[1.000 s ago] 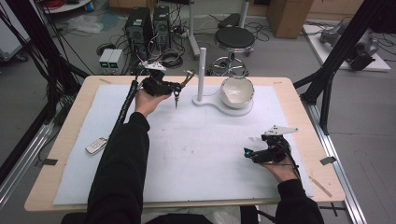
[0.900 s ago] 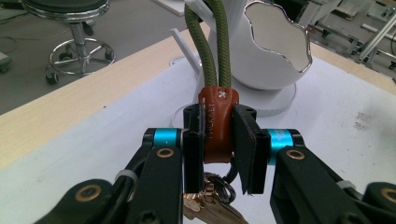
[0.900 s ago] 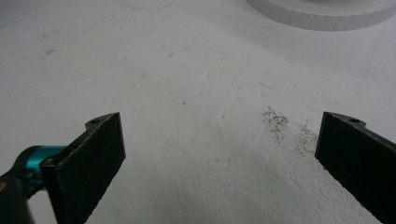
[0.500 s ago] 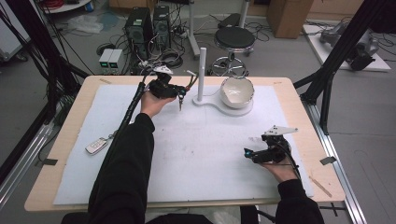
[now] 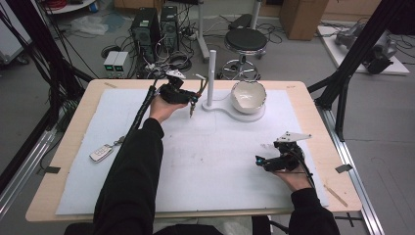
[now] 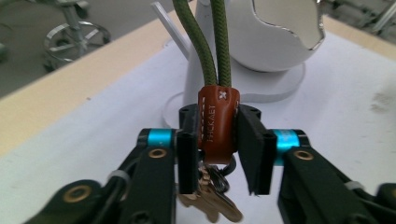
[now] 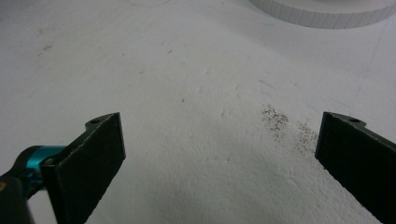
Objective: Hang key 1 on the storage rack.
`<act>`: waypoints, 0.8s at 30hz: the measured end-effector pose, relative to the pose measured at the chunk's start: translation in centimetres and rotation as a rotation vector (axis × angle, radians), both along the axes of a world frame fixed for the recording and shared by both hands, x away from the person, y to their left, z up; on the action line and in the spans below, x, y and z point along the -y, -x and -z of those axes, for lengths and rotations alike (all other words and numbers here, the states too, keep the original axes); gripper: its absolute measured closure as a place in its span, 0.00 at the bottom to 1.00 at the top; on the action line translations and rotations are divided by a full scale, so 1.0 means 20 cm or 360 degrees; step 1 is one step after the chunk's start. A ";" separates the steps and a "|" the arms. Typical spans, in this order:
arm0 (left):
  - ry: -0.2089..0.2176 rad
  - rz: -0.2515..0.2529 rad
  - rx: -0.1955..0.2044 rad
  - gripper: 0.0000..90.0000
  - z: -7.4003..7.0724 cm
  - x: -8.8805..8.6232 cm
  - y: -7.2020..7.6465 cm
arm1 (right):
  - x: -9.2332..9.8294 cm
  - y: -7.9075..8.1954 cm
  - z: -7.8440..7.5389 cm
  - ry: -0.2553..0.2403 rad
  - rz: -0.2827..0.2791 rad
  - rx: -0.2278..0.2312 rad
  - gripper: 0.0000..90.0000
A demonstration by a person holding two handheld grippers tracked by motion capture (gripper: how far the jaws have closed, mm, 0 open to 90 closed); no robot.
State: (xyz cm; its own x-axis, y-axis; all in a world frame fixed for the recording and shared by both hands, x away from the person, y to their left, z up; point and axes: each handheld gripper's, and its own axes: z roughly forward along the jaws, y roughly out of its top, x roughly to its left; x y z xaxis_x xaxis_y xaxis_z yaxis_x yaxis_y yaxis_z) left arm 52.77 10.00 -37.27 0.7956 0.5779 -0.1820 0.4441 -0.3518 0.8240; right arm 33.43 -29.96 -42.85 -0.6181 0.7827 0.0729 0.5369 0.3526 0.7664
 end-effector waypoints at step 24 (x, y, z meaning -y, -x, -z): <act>-0.0154 -0.0093 0.0086 0.02 -0.10 -0.04 0.10 | 0.00 0.01 0.00 0.0012 0.0006 -0.0003 0.01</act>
State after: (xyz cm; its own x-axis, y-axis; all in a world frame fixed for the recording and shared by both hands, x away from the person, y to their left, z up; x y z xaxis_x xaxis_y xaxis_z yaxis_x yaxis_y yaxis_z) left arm 50.71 10.75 -35.20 0.7671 0.6364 -0.0809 0.4221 -0.4057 0.8107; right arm 33.33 -29.88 -42.83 -0.6150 0.7856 0.0679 0.5395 0.3564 0.7628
